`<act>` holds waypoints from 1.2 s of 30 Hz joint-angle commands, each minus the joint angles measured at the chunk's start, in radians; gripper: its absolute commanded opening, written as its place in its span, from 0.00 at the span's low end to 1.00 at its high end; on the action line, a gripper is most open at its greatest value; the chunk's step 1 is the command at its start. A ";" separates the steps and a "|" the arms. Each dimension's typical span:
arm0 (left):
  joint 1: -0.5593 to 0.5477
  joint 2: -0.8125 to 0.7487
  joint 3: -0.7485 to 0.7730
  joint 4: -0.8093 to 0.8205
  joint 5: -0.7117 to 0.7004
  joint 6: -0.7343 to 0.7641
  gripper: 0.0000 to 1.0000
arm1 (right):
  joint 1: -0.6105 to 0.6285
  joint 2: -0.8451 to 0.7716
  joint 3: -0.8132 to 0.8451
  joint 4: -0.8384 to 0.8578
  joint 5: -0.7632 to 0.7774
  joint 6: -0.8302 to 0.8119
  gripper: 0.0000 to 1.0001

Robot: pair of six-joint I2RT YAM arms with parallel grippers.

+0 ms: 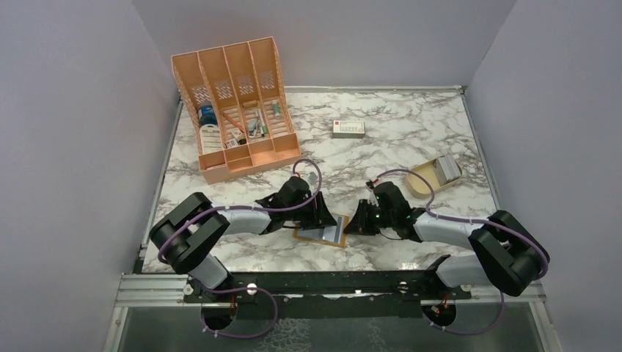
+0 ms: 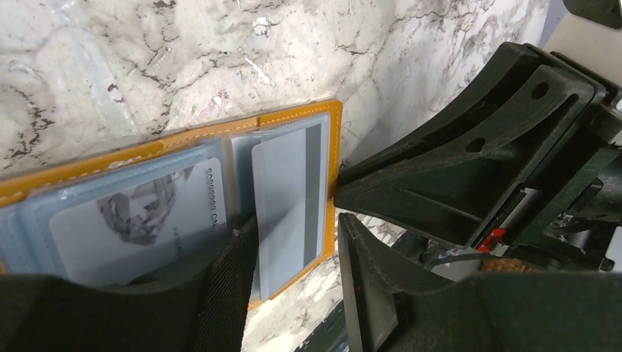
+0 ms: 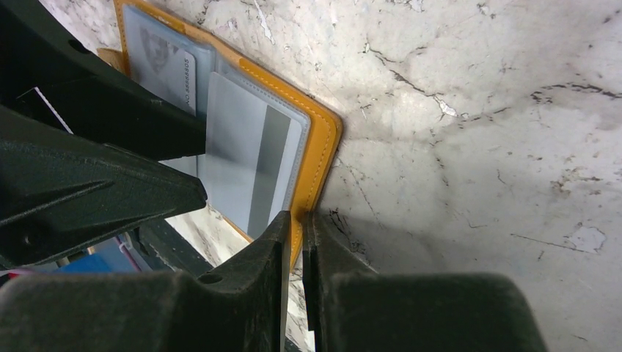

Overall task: Put the credit cards into the card holder
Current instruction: Insert the credit card into the card holder.

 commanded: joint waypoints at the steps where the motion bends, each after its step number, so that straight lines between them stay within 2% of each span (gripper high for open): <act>1: -0.013 0.007 0.033 0.027 0.046 0.021 0.45 | 0.014 0.008 0.013 0.014 0.015 0.010 0.12; 6: -0.010 -0.027 0.005 0.001 0.024 0.002 0.45 | 0.014 -0.032 0.034 -0.061 0.062 -0.016 0.12; 8: -0.007 -0.035 0.033 -0.084 0.012 0.016 0.45 | 0.015 -0.057 0.048 -0.113 0.094 -0.015 0.14; 12: -0.001 -0.059 0.124 -0.273 -0.044 0.079 0.47 | 0.014 -0.123 0.056 -0.171 0.099 0.001 0.25; 17: 0.018 -0.072 0.171 -0.368 -0.057 0.116 0.48 | 0.015 -0.192 0.073 -0.182 0.081 0.023 0.25; 25: 0.032 -0.103 0.218 -0.483 -0.096 0.146 0.49 | 0.027 -0.183 0.148 -0.182 0.072 0.030 0.25; 29: 0.054 -0.124 0.204 -0.485 -0.094 0.155 0.50 | 0.044 -0.136 0.157 -0.158 0.064 0.033 0.26; 36: 0.083 -0.135 0.101 -0.297 0.010 0.127 0.55 | 0.086 -0.044 0.181 -0.108 0.078 0.030 0.25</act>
